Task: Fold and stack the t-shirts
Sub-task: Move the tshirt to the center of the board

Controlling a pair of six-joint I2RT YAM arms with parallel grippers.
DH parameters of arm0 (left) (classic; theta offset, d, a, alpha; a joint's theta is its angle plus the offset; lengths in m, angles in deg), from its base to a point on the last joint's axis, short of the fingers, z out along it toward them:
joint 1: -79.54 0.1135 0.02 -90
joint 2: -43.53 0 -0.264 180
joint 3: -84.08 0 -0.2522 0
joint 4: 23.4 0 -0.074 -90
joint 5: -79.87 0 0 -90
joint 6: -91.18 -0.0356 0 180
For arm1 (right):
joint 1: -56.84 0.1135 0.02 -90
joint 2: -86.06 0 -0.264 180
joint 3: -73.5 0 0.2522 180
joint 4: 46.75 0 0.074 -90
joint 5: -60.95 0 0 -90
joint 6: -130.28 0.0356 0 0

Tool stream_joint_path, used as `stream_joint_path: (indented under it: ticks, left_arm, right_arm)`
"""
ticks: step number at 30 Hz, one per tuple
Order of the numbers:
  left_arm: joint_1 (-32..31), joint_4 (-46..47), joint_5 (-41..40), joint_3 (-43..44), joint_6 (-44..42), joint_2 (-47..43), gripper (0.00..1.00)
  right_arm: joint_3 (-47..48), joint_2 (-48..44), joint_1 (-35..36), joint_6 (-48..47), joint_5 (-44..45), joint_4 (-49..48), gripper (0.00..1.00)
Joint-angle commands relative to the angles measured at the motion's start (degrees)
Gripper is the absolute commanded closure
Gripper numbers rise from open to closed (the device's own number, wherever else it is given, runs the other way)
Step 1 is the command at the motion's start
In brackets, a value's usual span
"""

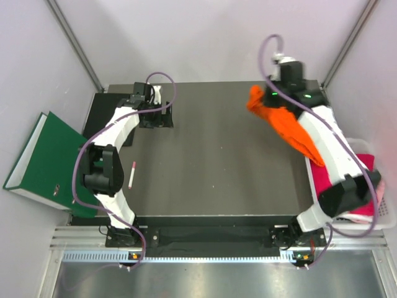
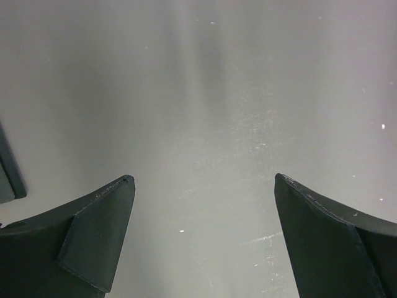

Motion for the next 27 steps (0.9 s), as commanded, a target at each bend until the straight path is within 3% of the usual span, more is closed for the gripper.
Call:
stream_joint_path:
  ticks: [1, 7, 11, 14, 18, 22, 25, 27]
  left_arm:
    - [0.3, -0.3, -2.5, 1.9, 0.3, -1.3, 0.01]
    - [0.8, -1.8, -5.5, 2.6, 0.3, -2.3, 0.01]
    - [1.5, -2.3, -7.6, 2.1, 1.0, -2.6, 0.01]
    - [2.1, -3.2, -8.9, 1.9, 1.8, -2.4, 0.01]
    - [2.5, -3.5, -9.2, 1.5, 2.3, -1.6, 0.01]
    - [2.5, -3.7, -9.6, 1.4, 2.6, -1.1, 0.01]
    - [2.5, -3.9, -9.7, 1.7, 2.8, -0.4, 0.01]
    - [2.5, -4.0, -9.6, 1.9, 3.0, -0.3, 0.01]
  right_arm:
    - [6.1, 11.2, 10.7, -3.5, -4.8, 3.0, 1.0]
    - [16.3, 25.9, 24.7, -4.8, -12.4, 5.1, 1.0]
    - [36.7, 34.6, 30.8, -7.0, -18.1, 12.3, 1.0]
    - [43.2, 34.8, 32.6, -5.9, -23.3, 12.0, 1.0]
    - [39.6, 29.1, 32.5, -2.8, -26.5, 3.8, 1.0]
    - [36.7, 23.4, 29.9, -1.6, -26.0, 1.8, 1.0]
    - [28.4, 16.4, 25.1, -1.8, -24.7, -1.5, 1.0]
    - [18.2, 10.2, 21.6, -2.1, -23.4, -3.2, 1.0]
